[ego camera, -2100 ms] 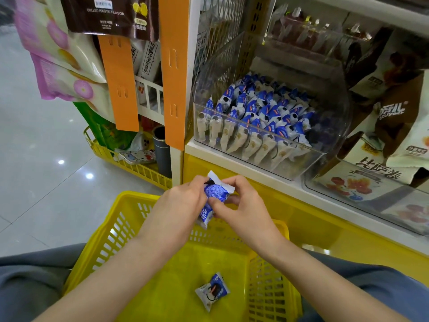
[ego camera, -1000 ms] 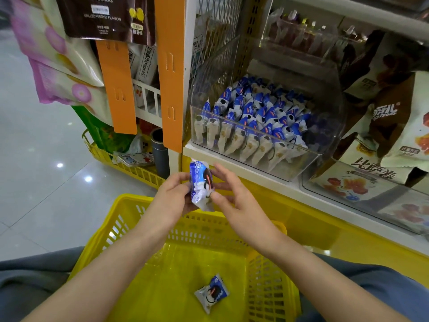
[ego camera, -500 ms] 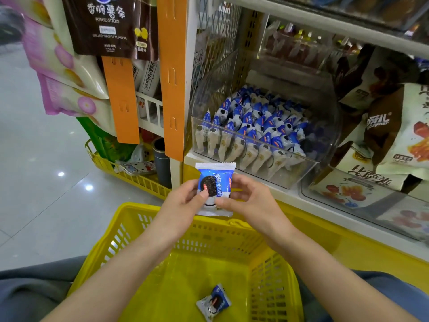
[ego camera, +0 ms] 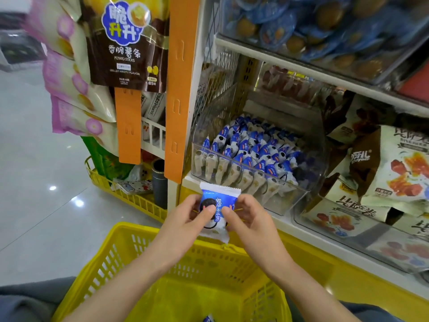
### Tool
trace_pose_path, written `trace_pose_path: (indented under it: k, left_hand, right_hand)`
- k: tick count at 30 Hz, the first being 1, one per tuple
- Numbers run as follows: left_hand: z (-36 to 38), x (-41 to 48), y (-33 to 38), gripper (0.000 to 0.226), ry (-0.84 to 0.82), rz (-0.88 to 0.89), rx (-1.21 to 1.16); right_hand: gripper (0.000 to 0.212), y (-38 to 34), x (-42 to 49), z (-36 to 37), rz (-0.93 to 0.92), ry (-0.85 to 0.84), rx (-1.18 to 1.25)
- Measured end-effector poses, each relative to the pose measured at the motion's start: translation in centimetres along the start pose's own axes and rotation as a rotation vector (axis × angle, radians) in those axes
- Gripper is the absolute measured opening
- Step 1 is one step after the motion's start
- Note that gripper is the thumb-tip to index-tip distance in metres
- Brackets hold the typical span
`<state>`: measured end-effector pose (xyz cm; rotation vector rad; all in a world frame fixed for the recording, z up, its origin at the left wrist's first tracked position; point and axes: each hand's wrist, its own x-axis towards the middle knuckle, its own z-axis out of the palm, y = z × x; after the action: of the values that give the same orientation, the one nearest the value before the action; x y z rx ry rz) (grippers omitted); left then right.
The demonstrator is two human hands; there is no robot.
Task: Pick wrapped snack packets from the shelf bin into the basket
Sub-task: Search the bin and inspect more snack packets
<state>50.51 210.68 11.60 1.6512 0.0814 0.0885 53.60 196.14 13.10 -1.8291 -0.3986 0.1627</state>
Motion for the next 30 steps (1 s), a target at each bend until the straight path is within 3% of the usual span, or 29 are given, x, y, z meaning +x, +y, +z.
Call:
trace_pose_path:
  k: [5,7,9,13,18,22,27,30]
  left_hand:
    - [-0.6,1.0,0.7,0.016,-0.085,0.012,-0.120]
    - [-1.0,1.5,1.0,0.018,-0.048,0.024,-0.184]
    - [-1.4,2.0,1.4,0.014,0.020,0.027,-0.231]
    - [-2.8,3.0,1.9,0.010,0.145,0.047,-0.274]
    - [-4.0,3.6,2.5,0.007,0.218,0.090,-0.237]
    - [-4.5,4.3,2.9,0.008,0.232,0.107,-0.238]
    - [-4.1,5.0,3.1,0.010,0.222,0.119,-0.249]
    - [-3.8,5.0,3.0,0.012,0.239,0.101,-0.276]
  right_hand:
    - [0.010,-1.2,0.3,-0.9,-0.082,0.013,0.039]
    - [0.020,-2.4,1.6,-1.8,-0.156,0.027,-0.014]
    - [0.015,-3.5,4.2,-3.0,-0.182,0.101,-0.093]
    - [0.011,-4.4,11.7,-4.3,-0.058,0.215,-0.294]
    - [0.033,-3.6,18.9,-4.2,0.058,0.176,-0.651]
    - [0.033,-2.3,21.6,-3.7,0.125,0.067,-0.922]
    - [0.014,-1.7,22.6,-3.9,0.067,0.084,-0.963]
    - [0.017,-2.3,22.3,-4.4,0.019,0.149,-0.957]
